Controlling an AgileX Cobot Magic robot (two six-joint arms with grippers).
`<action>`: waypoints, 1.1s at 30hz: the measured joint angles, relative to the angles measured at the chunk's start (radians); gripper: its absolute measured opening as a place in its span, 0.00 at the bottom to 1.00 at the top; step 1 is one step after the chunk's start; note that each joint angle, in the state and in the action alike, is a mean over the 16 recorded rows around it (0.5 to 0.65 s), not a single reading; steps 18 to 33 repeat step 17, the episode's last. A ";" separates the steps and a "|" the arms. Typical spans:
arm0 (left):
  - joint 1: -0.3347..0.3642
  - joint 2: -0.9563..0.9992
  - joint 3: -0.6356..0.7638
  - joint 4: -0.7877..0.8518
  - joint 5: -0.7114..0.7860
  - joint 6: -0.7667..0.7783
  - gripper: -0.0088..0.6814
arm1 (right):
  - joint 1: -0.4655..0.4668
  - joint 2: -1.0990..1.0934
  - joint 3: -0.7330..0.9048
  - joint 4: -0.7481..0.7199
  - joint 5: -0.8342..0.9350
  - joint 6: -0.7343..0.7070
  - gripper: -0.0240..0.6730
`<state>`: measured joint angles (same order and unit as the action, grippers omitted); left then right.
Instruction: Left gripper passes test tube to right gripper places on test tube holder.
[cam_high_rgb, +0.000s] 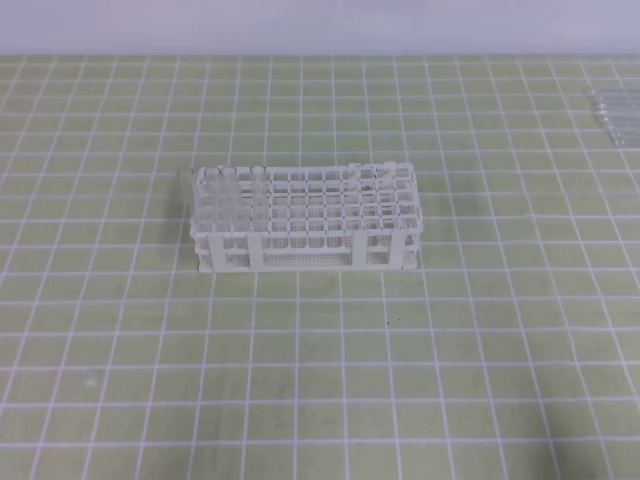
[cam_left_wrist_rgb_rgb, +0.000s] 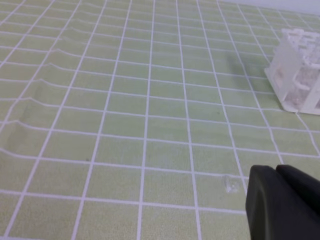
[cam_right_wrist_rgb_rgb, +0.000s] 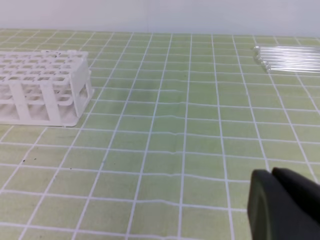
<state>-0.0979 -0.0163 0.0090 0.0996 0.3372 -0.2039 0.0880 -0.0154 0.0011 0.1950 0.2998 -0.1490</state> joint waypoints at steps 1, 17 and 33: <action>0.000 0.002 -0.001 0.000 0.002 0.000 0.01 | 0.000 0.000 0.000 0.002 0.000 0.000 0.01; 0.001 0.009 -0.007 -0.001 0.012 0.002 0.01 | 0.000 0.002 0.000 0.043 0.002 -0.035 0.01; 0.001 0.009 -0.007 -0.001 0.012 0.002 0.01 | 0.000 0.002 0.000 0.043 0.002 -0.035 0.01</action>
